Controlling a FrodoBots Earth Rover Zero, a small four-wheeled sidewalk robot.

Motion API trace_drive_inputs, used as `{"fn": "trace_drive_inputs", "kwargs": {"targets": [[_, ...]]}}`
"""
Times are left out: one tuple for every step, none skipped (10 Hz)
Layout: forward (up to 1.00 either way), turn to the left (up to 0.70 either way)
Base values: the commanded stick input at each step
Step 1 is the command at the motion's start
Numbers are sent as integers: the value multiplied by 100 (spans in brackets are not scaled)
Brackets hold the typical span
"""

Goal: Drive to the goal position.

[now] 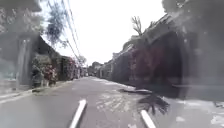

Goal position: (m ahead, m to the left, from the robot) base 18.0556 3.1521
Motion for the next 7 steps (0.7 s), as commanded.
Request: {"fn": "trace_drive_inputs", "kwargs": {"targets": [[25,0],[24,0],[95,0],[100,0],[100,0],[100,0],[100,0]]}}
